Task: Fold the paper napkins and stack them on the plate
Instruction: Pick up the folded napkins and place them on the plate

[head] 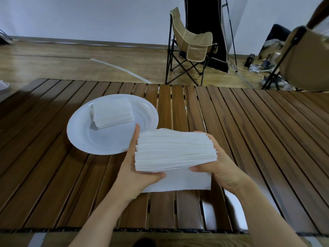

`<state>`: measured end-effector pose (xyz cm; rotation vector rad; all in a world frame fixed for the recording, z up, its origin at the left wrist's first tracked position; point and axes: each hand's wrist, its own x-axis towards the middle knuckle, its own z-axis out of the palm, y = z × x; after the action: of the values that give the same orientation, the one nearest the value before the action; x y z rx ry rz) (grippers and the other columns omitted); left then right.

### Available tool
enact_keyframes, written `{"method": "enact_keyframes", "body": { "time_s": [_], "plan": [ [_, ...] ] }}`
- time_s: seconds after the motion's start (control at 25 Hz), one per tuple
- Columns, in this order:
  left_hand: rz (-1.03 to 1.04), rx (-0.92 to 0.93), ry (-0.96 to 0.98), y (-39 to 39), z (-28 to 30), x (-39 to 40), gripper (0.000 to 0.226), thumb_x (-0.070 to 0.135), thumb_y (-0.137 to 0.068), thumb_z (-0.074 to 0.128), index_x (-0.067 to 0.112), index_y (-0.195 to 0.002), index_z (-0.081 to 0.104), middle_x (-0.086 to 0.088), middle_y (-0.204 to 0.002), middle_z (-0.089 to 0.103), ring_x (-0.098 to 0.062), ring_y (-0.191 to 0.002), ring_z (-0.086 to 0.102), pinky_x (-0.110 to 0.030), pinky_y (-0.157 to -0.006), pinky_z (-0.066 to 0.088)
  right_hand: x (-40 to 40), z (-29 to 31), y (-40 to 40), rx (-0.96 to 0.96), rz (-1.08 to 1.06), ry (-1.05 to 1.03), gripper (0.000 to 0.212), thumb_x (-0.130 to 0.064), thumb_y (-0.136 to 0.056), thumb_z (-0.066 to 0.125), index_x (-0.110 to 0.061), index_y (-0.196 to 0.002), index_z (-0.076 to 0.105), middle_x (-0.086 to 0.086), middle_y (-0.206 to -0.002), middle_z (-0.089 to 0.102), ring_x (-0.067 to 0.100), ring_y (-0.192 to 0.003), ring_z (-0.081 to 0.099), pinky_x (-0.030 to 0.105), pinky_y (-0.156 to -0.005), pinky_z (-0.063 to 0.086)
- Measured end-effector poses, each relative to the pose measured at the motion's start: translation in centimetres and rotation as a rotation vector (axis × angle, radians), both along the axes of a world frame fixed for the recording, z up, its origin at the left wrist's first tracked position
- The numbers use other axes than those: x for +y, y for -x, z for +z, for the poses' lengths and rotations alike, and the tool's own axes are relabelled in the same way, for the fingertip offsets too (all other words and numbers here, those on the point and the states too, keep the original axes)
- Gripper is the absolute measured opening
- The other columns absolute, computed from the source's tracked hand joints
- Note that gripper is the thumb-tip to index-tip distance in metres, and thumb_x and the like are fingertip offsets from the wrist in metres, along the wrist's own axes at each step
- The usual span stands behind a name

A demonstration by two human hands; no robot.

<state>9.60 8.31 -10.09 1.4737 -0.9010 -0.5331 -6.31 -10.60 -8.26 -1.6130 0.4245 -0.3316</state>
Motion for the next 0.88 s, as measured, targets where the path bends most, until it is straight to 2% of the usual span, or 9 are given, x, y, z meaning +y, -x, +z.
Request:
{"method": "enact_keyframes", "body": {
  "time_s": [0.2,0.28,0.32,0.4,0.44,0.52,0.6,0.72,0.88],
  "plan": [
    [-0.043,0.026,-0.056,-0.4,-0.7,0.7,0.129,0.0,-0.063,0.083,0.035,-0.148,-0.008,0.026,-0.129,0.048,0.003,-0.125,0.044,-0.006,-0.094,0.039,-0.1,0.1,0.1,0.007,0.011,0.013,0.07,-0.005,-0.058,0.082,-0.02,-0.121,0.056,0.003,-0.117,0.064,0.018,-0.117,0.057,0.037,-0.091,0.054],
    [-0.059,-0.028,-0.11,-0.4,-0.3,0.9,0.124,0.004,-0.062,0.085,0.037,-0.148,0.001,0.027,-0.13,0.046,0.006,-0.124,0.043,-0.006,-0.096,0.039,-0.1,-0.1,0.2,-0.019,-0.005,-0.034,0.071,-0.011,-0.054,0.085,-0.017,-0.12,0.058,0.006,-0.116,0.065,0.022,-0.116,0.058,0.039,-0.093,0.052],
    [-0.039,-0.049,-0.136,-0.4,-0.1,1.0,0.116,0.007,-0.062,0.087,0.039,-0.145,0.013,0.028,-0.127,0.048,0.007,-0.122,0.045,-0.007,-0.095,0.041,0.0,-0.1,0.2,-0.03,-0.016,-0.055,0.072,-0.014,-0.052,0.085,-0.017,-0.119,0.058,0.007,-0.116,0.066,0.023,-0.115,0.059,0.038,-0.092,0.052],
    [0.063,-0.08,-0.153,0.0,0.7,0.9,0.093,0.01,-0.063,0.087,0.05,-0.126,0.031,0.028,-0.109,0.056,0.014,-0.108,0.052,-0.004,-0.086,0.044,0.1,0.1,0.1,-0.059,-0.036,-0.093,0.07,-0.016,-0.051,0.085,-0.019,-0.116,0.06,0.008,-0.115,0.066,0.024,-0.113,0.06,0.036,-0.089,0.052],
    [0.123,-0.09,-0.141,0.3,1.1,0.8,0.085,0.008,-0.065,0.085,0.052,-0.115,0.033,0.03,-0.1,0.054,0.021,-0.098,0.052,-0.001,-0.079,0.043,0.1,0.3,0.0,-0.077,-0.048,-0.107,0.069,-0.016,-0.051,0.084,-0.022,-0.115,0.06,0.007,-0.115,0.066,0.023,-0.111,0.061,0.034,-0.087,0.053],
    [0.192,-0.086,-0.119,0.5,1.1,0.4,0.08,0.001,-0.068,0.081,0.053,-0.105,0.033,0.033,-0.095,0.045,0.028,-0.085,0.049,0.0,-0.071,0.041,0.1,0.8,-0.1,-0.07,-0.06,-0.064,0.072,-0.015,-0.053,0.085,-0.025,-0.119,0.056,0.003,-0.116,0.065,0.017,-0.111,0.061,0.032,-0.086,0.053],
    [0.165,-0.057,-0.132,0.3,0.7,0.4,0.077,0.002,-0.067,0.082,0.049,-0.109,0.037,0.031,-0.097,0.05,0.023,-0.09,0.052,-0.004,-0.079,0.046,0.1,0.9,0.0,0.025,-0.026,0.044,0.081,-0.013,-0.055,0.085,-0.028,-0.126,0.049,-0.003,-0.119,0.061,0.011,-0.115,0.057,0.033,-0.091,0.053],
    [0.08,-0.031,-0.189,-0.2,0.2,0.9,0.082,0.02,-0.059,0.088,0.035,-0.126,0.043,0.027,-0.11,0.059,0.008,-0.109,0.055,-0.018,-0.09,0.051,0.2,0.5,0.3,0.151,0.055,0.111,0.087,-0.006,-0.057,0.084,-0.033,-0.129,0.044,-0.011,-0.12,0.059,0.009,-0.118,0.053,0.035,-0.092,0.054],
    [0.046,-0.023,-0.147,-0.2,0.6,1.1,0.085,0.021,-0.059,0.087,0.034,-0.128,0.04,0.029,-0.113,0.056,0.007,-0.112,0.052,-0.013,-0.089,0.048,0.2,0.6,0.1,0.171,0.02,0.15,0.08,0.004,-0.063,0.082,-0.032,-0.125,0.049,-0.014,-0.115,0.062,0.004,-0.114,0.055,0.028,-0.093,0.052]
  ]
}}
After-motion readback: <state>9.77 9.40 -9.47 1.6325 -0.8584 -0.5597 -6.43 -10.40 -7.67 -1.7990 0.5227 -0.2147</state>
